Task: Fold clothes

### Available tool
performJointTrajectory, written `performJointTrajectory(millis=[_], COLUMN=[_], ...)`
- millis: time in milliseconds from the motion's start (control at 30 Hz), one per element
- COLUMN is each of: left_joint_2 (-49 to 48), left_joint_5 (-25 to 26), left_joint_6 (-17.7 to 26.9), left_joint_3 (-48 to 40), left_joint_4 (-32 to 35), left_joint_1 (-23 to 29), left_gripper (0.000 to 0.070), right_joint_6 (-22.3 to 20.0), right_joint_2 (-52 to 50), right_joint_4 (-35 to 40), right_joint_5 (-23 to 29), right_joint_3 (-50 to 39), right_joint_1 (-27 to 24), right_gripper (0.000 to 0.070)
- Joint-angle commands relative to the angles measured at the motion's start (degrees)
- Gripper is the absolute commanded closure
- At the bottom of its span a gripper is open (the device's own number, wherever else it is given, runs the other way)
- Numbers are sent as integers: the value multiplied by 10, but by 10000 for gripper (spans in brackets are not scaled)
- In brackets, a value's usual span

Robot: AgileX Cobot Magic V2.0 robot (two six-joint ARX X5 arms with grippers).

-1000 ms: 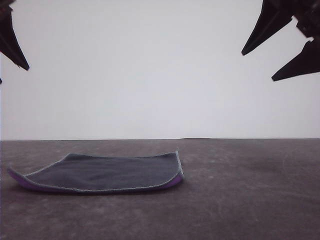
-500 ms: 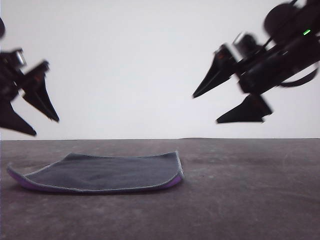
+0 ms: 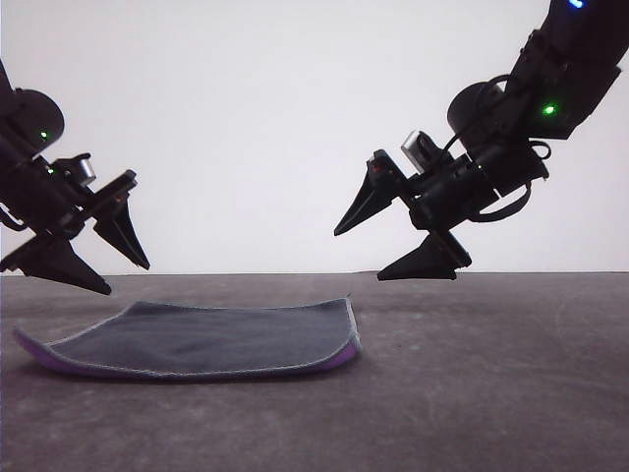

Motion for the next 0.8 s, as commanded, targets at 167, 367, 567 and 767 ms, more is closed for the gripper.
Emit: performJointTrajectory(millis=[167, 367, 567, 767], left_joint_2=[51, 57, 57, 57], left_joint_5=[35, 41, 57, 60], left_joint_6=[15, 16, 22, 30], left_joint_3=[32, 32, 32, 32], left_joint_4=[-10, -13, -27, -39], left_joint_1=[-1, -5, -7, -9], left_gripper=[347, 346, 346, 346], right_joint_6=[11, 9, 10, 9], right_joint_2=[24, 39, 44, 44], right_joint_4=[3, 3, 2, -9], right_joint_5=[2, 16, 32, 32], right_joint_3=[14, 14, 14, 14], right_joint_1=[15, 37, 44, 48], right_gripper=[139, 139, 143, 208])
